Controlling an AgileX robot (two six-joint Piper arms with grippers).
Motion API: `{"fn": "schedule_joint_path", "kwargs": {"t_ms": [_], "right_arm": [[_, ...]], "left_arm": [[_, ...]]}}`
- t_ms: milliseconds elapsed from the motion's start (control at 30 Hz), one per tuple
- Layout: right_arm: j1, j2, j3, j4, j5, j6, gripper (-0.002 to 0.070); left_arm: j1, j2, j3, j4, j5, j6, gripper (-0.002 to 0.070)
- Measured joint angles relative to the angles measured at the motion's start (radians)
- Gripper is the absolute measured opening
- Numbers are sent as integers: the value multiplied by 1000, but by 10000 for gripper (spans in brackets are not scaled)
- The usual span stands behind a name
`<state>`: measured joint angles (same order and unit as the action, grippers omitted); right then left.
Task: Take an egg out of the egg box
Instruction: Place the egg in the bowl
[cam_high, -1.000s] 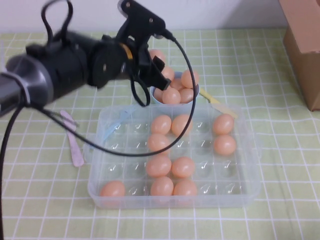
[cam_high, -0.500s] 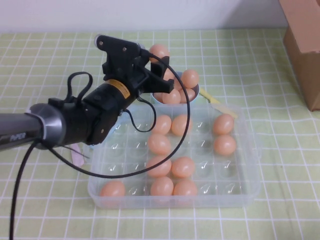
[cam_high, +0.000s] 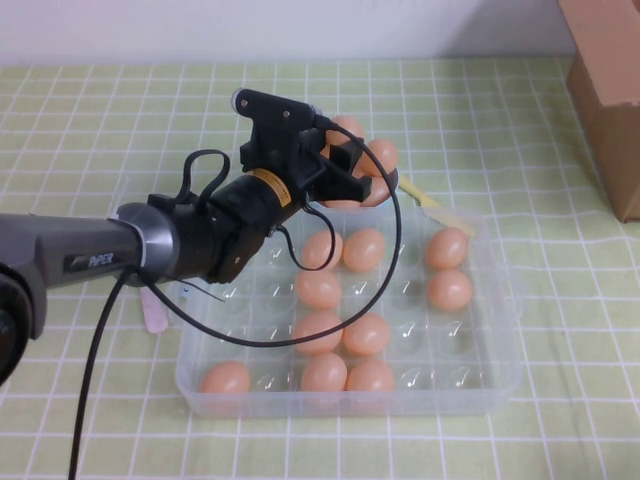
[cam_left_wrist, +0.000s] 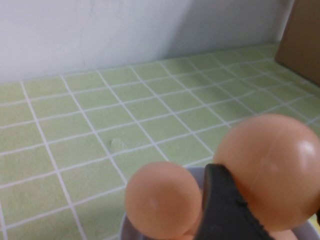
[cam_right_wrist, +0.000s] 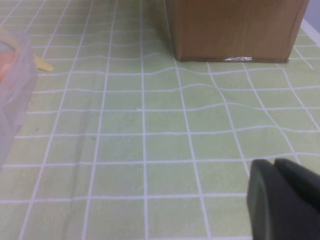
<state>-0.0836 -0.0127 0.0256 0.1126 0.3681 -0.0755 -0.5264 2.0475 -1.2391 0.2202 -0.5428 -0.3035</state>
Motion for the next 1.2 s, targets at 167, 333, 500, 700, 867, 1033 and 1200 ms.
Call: {"fn": "schedule_joint_path", "kwargs": {"t_ms": [167,333,500,700,867,1033,1200], "right_arm": [[0,-2,0,0,0,0,-17],[0,-2,0,0,0,0,-17],[0,-2,0,1,0,0,-17],[0,-2,0,1,0,0,-17],[0,-2,0,1,0,0,-17],[0,-2,0,1,0,0,-17],[0,-2,0,1,0,0,-17]], "left_arm": [[0,18,-23,19,19,-6,318],[0,28,-34,25,33,-6,318],[0,34,-34,25,39,-7,333],[0,34,-34,25,39,-10,340],[0,34,-34,27,39,-10,347],[0,34,-34,29,39,-10,395],[0,34,-34,29,39,-11,414]]}}
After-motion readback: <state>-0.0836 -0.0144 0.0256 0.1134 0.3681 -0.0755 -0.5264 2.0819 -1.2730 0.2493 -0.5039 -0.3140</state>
